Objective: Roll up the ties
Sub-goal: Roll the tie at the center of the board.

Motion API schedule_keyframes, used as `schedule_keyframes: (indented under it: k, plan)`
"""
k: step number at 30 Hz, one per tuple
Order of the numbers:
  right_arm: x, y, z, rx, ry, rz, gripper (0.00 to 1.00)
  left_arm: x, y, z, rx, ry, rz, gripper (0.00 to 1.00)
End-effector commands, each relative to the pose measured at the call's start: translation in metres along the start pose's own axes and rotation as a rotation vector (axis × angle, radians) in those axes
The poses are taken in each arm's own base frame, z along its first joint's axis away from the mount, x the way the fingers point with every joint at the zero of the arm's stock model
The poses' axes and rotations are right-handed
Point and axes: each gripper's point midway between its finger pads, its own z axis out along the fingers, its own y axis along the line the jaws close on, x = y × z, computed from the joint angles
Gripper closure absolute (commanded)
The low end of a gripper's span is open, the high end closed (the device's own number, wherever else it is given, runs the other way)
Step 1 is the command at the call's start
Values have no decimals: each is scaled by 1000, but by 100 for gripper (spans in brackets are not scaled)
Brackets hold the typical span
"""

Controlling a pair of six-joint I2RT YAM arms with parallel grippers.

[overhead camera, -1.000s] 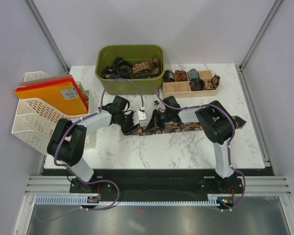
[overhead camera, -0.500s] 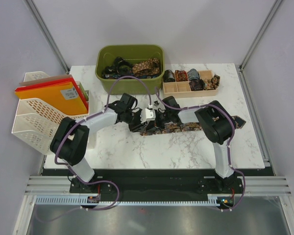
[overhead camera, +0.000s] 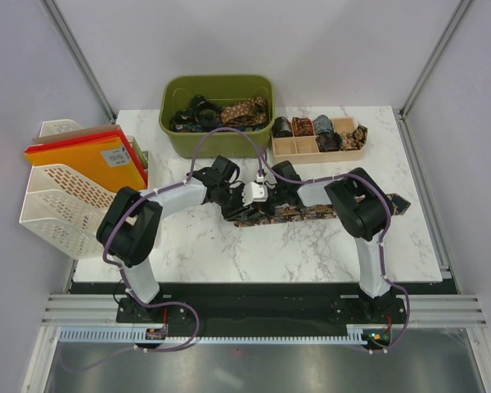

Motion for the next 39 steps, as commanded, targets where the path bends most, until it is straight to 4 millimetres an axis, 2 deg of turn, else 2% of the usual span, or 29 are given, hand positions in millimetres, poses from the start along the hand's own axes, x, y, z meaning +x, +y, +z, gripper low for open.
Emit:
schedule_keyframes:
  k: [1,6,9,10,12,17,18,24,28,32,38,39]
  plan:
    - [4,7,1,-32,12,-19,95,35,-16,14,33,103,-12,58]
    - [5,19,-11,-48,23,-16,89,44,-17,16,41,141,-16,59]
    - [5,24,-18,-45,23,5,81,50,-18,18,50,167,-22,59]
    - [6,25,-20,-43,23,7,72,54,-20,19,56,175,-26,60]
    - [2,27,-29,-42,13,10,68,57,-21,19,60,184,-17,60]
    - [-4,25,-47,-40,-7,-21,67,61,-24,21,65,190,-18,60]
    - [0,22,-49,-28,7,-10,67,61,-24,21,65,190,-18,60]
    - [-8,31,-44,-54,-25,-50,58,61,-23,21,66,189,-17,59]
    - [-5,20,-30,-35,-16,-33,58,61,-23,21,65,190,-16,58]
    - [-10,17,-22,-40,-32,-36,60,60,-22,21,65,189,-13,57]
    - [-4,0,-16,-2,-11,-42,77,60,-20,20,60,186,-20,53]
    - [-4,-3,-17,12,-13,-39,86,60,-20,19,58,184,-25,52]
